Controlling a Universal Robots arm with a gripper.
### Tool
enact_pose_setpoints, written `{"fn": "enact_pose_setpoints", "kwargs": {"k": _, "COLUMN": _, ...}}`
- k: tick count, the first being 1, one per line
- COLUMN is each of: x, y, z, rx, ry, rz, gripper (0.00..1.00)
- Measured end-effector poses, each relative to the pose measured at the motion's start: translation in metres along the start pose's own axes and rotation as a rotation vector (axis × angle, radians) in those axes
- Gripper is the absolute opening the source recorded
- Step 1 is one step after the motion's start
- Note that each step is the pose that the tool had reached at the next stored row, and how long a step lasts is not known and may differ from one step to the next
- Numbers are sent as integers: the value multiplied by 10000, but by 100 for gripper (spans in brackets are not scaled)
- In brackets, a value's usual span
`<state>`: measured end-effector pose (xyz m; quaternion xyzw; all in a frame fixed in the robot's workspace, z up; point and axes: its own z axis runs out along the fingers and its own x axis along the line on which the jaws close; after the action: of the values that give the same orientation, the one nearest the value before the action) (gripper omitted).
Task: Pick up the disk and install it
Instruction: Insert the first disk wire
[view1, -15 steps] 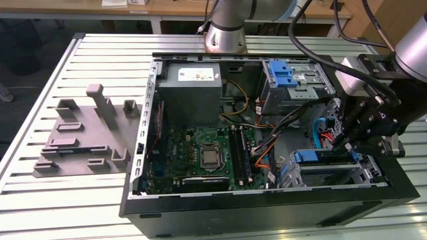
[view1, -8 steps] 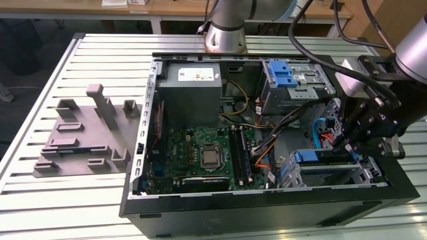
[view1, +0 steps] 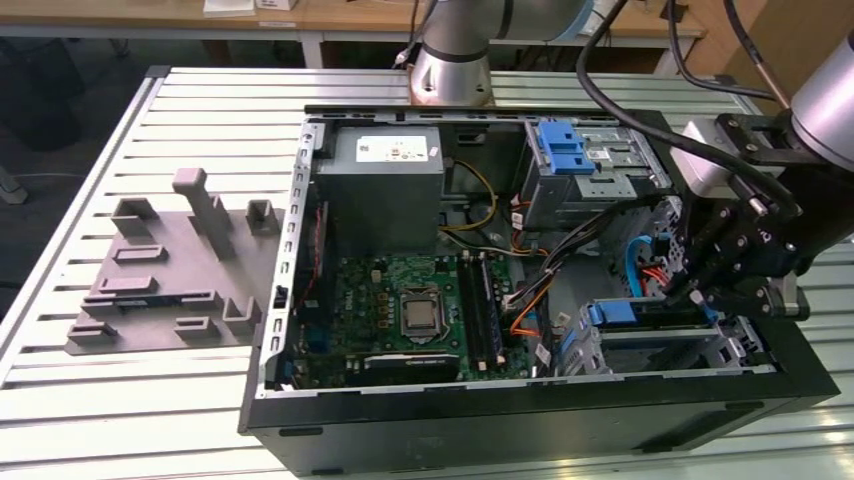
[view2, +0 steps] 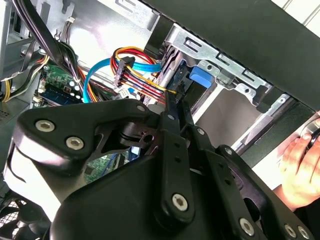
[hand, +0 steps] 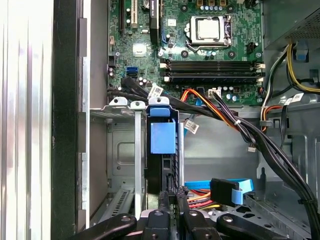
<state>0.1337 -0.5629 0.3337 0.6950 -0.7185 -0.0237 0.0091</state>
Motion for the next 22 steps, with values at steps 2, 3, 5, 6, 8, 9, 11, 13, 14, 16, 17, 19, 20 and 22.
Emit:
{"fn": "enact_pose_setpoints", "kwargs": {"k": 2, "x": 0, "y": 0, "z": 2, "rx": 0, "ry": 0, "rz": 3, "gripper": 17}}
{"fn": "enact_pose_setpoints", "kwargs": {"k": 3, "x": 0, "y": 0, "z": 3, "rx": 0, "ry": 0, "rz": 4, "gripper": 17}}
{"fn": "enact_pose_setpoints", "kwargs": {"k": 5, "x": 1, "y": -1, "z": 4, "rx": 0, "ry": -2, "rz": 6, "gripper": 17}}
{"fn": "enact_pose_setpoints", "kwargs": {"k": 6, "x": 1, "y": -2, "z": 5, "rx": 0, "ry": -3, "rz": 8, "gripper": 17}}
{"fn": "enact_pose_setpoints", "kwargs": {"k": 8, "x": 0, "y": -4, "z": 5, "rx": -1, "ry": -3, "rz": 7, "gripper": 17}}
{"fn": "enact_pose_setpoints", "kwargs": {"k": 9, "x": 0, "y": -5, "z": 4, "rx": -1, "ry": -3, "rz": 6, "gripper": 17}}
{"fn": "enact_pose_setpoints", "kwargs": {"k": 11, "x": 0, "y": -9, "z": 3, "rx": -1, "ry": -3, "rz": 5, "gripper": 17}}
{"fn": "enact_pose_setpoints", "kwargs": {"k": 13, "x": 0, "y": -8, "z": -11, "rx": -3, "ry": -4, "rz": 6, "gripper": 17}}
{"fn": "enact_pose_setpoints", "kwargs": {"k": 14, "x": 0, "y": -8, "z": -21, "rx": -3, "ry": -2, "rz": 7, "gripper": 17}}
{"fn": "enact_pose_setpoints", "kwargs": {"k": 16, "x": 0, "y": -8, "z": -23, "rx": -4, "ry": -3, "rz": 7, "gripper": 17}}
{"fn": "enact_pose_setpoints", "kwargs": {"k": 17, "x": 0, "y": -8, "z": -23, "rx": -4, "ry": -3, "rz": 12, "gripper": 17}}
{"fn": "enact_pose_setpoints", "kwargs": {"k": 19, "x": 1, "y": -9, "z": -23, "rx": -4, "ry": -3, "rz": 38, "gripper": 17}}
{"fn": "enact_pose_setpoints", "kwargs": {"k": 20, "x": 1, "y": -9, "z": -22, "rx": -3, "ry": -3, "rz": 52, "gripper": 17}}
{"fn": "enact_pose_setpoints", "kwargs": {"k": 22, "x": 2, "y": -9, "z": -18, "rx": -3, "ry": -5, "rz": 70, "gripper": 17}}
